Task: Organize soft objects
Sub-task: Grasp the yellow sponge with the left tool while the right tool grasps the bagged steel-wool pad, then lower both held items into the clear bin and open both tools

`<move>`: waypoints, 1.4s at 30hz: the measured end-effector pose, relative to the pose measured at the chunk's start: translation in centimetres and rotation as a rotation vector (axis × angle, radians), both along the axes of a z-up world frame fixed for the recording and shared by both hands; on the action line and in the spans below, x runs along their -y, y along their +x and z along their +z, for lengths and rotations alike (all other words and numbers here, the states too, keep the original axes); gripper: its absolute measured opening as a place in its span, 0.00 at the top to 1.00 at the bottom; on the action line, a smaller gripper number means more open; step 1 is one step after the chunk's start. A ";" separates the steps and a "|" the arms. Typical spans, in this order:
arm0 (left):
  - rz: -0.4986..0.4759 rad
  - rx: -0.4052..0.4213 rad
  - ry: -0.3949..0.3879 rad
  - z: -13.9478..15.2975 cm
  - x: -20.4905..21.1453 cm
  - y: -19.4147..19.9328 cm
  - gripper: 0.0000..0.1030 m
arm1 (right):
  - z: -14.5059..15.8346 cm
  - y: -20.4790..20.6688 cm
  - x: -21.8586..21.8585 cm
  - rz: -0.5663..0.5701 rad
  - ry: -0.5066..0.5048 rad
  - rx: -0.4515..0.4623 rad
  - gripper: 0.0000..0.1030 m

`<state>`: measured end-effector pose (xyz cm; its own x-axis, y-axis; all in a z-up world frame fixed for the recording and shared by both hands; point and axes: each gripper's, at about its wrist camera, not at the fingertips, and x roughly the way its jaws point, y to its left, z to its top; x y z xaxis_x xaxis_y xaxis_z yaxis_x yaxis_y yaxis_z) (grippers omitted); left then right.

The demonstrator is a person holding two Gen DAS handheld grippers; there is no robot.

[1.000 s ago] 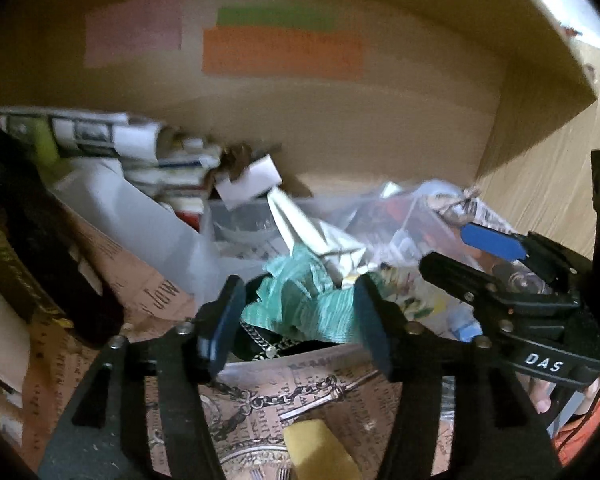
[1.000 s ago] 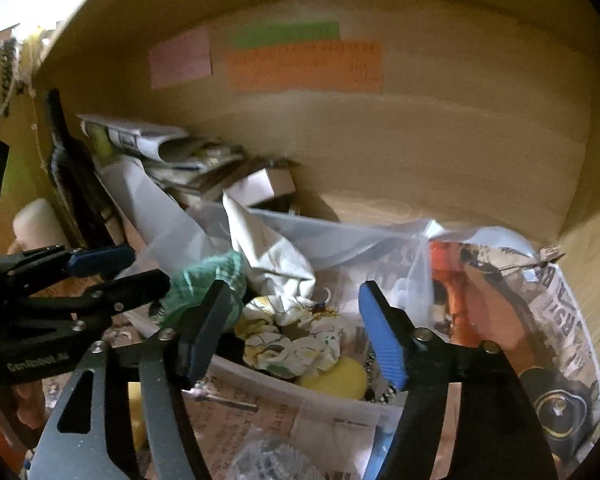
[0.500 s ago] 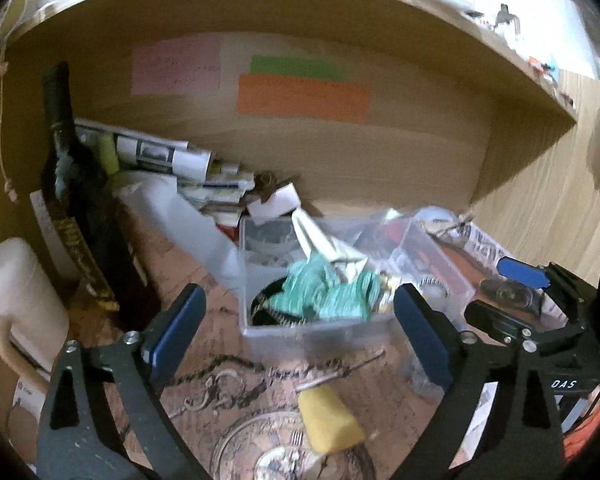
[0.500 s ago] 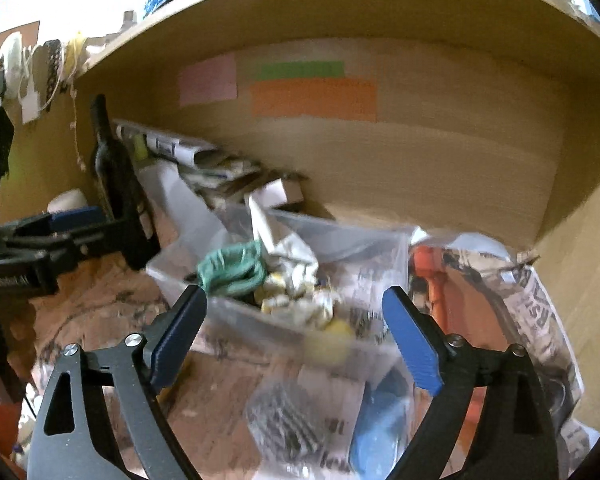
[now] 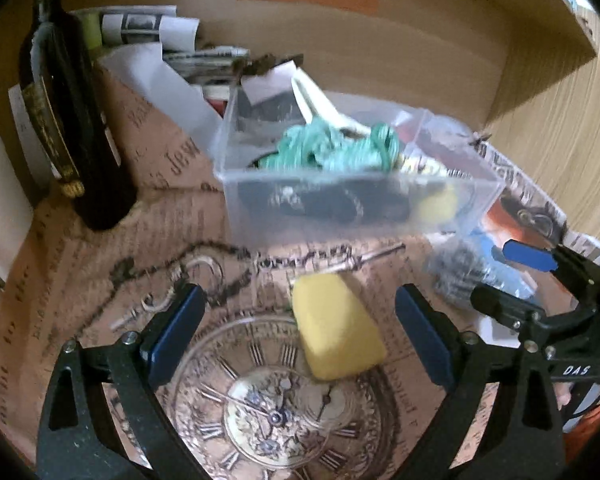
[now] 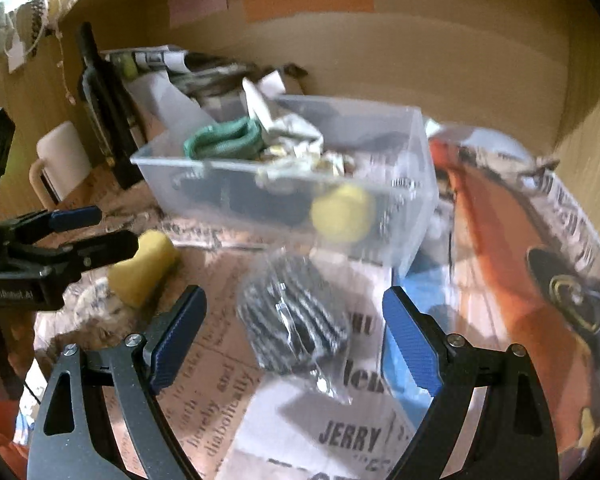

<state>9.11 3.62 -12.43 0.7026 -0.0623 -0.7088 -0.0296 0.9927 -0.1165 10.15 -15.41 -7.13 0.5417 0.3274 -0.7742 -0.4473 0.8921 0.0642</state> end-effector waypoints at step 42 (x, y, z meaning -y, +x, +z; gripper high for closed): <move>-0.041 0.325 0.009 10.2 0.0 -1.0 0.64 | 10.1 0.6 0.2 0.000 0.131 0.304 0.69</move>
<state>8.11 3.64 -2.24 0.8892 -0.0898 -0.4486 0.0476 0.9934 -0.1044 10.71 -15.60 2.98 0.7413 0.4138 -0.5284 -0.4638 0.8849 0.0423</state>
